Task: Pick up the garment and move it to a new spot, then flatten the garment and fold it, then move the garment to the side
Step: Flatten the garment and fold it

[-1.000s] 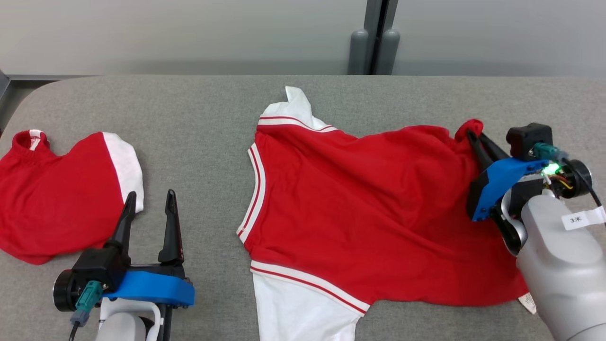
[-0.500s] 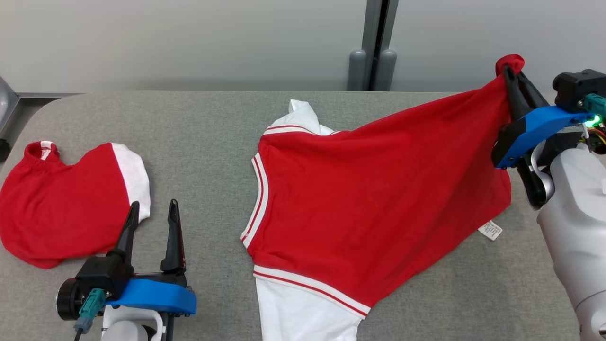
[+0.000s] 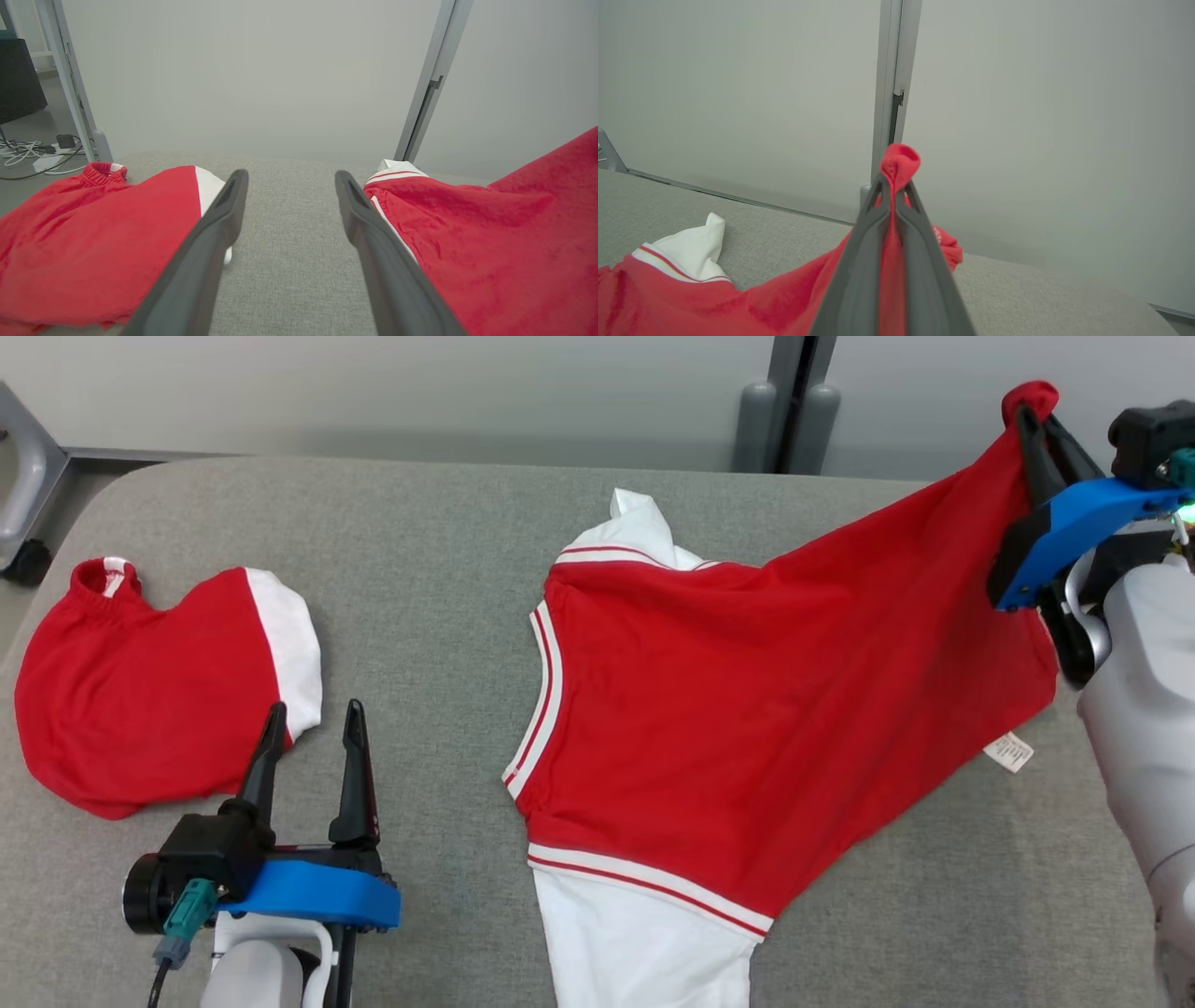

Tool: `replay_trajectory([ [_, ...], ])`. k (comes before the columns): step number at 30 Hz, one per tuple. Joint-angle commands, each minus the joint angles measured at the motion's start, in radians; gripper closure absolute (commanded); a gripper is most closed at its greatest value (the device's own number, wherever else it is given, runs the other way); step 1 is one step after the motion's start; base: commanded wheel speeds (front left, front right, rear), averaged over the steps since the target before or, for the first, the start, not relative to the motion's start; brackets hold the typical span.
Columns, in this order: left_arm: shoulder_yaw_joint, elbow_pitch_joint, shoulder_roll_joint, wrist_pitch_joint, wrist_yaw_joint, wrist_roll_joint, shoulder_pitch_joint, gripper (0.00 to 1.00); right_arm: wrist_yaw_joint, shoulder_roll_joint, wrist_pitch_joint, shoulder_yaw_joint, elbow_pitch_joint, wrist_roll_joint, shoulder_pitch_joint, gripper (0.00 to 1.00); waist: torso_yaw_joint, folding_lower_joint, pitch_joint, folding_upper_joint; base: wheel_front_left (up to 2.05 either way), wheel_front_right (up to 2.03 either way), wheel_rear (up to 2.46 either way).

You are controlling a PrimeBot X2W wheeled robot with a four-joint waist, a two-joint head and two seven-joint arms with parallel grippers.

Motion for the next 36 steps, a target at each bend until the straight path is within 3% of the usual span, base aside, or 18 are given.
replay_trajectory([
  [1, -0.006, -0.004, -0.001, -0.005, -0.002, -0.006, -0.018, 0.00, 0.000, -0.002, -0.009, -0.003, 0.006, -0.010, -0.025, 1.00, 0.018, 0.0000, 0.020, 0.0000, 0.00, 0.00, 0.00],
  [8, -0.034, 0.000, -0.003, -0.005, -0.002, -0.018, -0.065, 0.00, 0.000, 0.003, -0.013, -0.044, 0.073, -0.097, -0.100, 1.00, 0.061, 0.0000, 0.083, 0.0000, 0.00, 0.00, 0.00],
  [10, -0.041, 0.002, -0.004, -0.005, -0.002, -0.022, -0.076, 0.00, 0.000, 0.009, -0.014, -0.061, 0.088, -0.114, -0.112, 0.00, 0.071, 0.0000, 0.097, 0.0000, 0.00, 0.00, 0.00],
  [17, -0.034, 0.003, -0.004, -0.005, -0.002, -0.020, -0.090, 0.00, 0.000, 0.016, -0.016, -0.096, 0.104, -0.155, -0.094, 0.00, 0.065, 0.0000, 0.110, 0.0000, 0.00, 0.00, 0.00],
  [28, 0.030, -0.033, 0.008, -0.005, -0.002, 0.003, -0.037, 0.00, 0.000, -0.026, -0.016, -0.169, -0.041, -0.113, 0.089, 0.00, -0.002, 0.0000, 0.067, 0.0000, 0.00, 0.00, 0.00],
  [36, 0.041, -0.056, 0.009, -0.004, -0.002, 0.008, -0.014, 0.00, 0.000, -0.028, -0.016, -0.199, 0.008, -0.099, 0.200, 0.00, -0.011, 0.0000, 0.065, 0.0000, 0.00, 0.00, 0.00],
])
